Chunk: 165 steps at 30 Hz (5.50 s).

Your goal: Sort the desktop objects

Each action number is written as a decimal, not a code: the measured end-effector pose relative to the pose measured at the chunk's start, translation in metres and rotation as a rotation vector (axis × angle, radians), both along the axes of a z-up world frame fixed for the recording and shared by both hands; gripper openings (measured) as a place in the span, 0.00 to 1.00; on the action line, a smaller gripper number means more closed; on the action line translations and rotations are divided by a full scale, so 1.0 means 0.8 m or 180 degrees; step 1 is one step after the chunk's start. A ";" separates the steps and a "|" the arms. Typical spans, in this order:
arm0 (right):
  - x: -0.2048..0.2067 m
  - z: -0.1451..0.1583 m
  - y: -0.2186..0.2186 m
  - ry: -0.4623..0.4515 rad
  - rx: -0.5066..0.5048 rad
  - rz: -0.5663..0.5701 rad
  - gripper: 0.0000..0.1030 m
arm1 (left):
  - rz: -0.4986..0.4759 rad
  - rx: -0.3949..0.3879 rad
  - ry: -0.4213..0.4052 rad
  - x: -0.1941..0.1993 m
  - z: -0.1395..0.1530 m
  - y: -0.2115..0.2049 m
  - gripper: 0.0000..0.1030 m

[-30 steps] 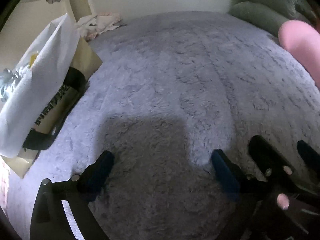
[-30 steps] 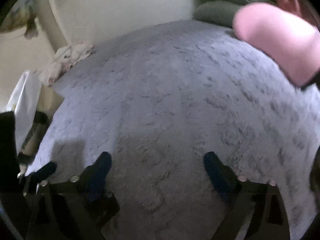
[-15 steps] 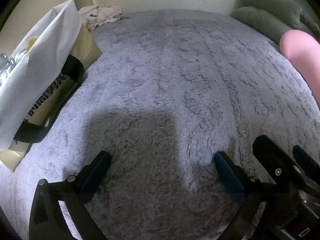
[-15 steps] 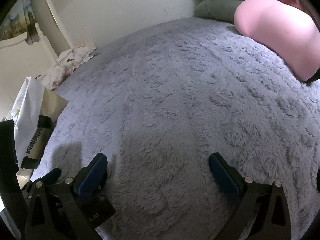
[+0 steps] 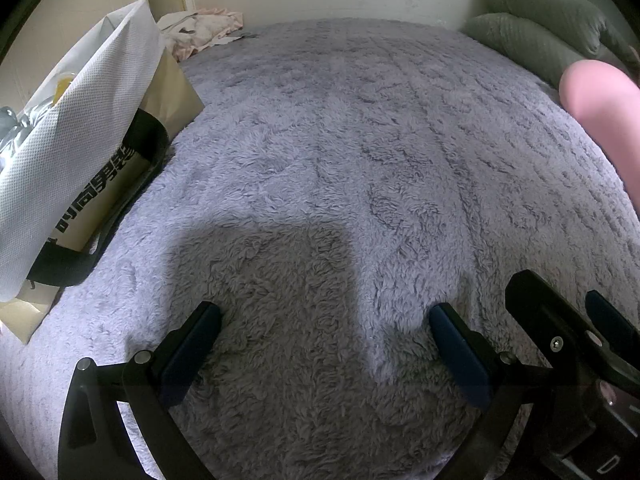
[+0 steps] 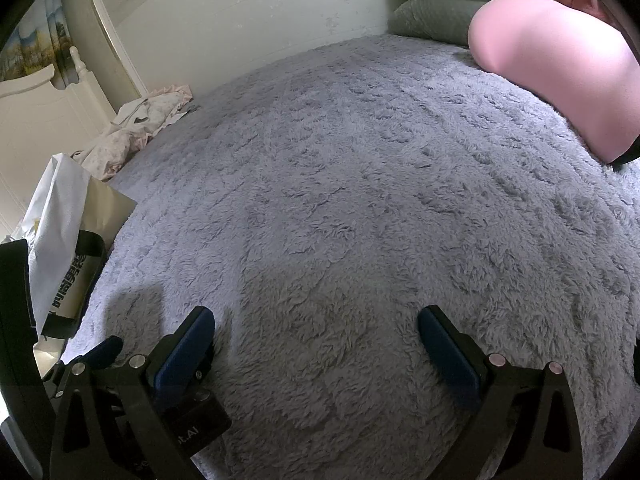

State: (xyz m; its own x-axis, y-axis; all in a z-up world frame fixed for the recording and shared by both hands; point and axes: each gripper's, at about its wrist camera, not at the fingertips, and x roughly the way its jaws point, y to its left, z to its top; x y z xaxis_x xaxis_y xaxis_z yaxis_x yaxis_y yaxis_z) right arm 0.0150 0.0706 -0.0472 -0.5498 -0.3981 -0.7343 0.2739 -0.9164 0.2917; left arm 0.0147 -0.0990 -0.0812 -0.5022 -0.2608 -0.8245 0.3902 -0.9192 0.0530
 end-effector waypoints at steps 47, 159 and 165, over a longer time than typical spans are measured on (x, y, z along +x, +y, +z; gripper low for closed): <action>-0.001 0.000 0.001 0.0001 -0.0002 0.0005 1.00 | 0.0000 0.0001 0.0003 0.000 0.001 0.000 1.00; -0.007 -0.001 -0.022 0.0016 0.0235 -0.0175 1.00 | 0.0039 -0.0106 -0.0031 -0.001 0.004 0.017 1.00; -0.008 -0.003 -0.029 -0.0013 0.0311 -0.0170 1.00 | 0.0042 -0.0118 -0.0032 -0.006 0.005 0.021 1.00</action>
State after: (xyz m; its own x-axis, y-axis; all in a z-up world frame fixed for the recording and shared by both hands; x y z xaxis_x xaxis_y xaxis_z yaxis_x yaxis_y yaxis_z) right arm 0.0084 0.0474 -0.0500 -0.5653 -0.2948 -0.7704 0.2231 -0.9538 0.2013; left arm 0.0099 -0.0824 -0.0769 -0.4904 -0.2978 -0.8190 0.4015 -0.9113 0.0909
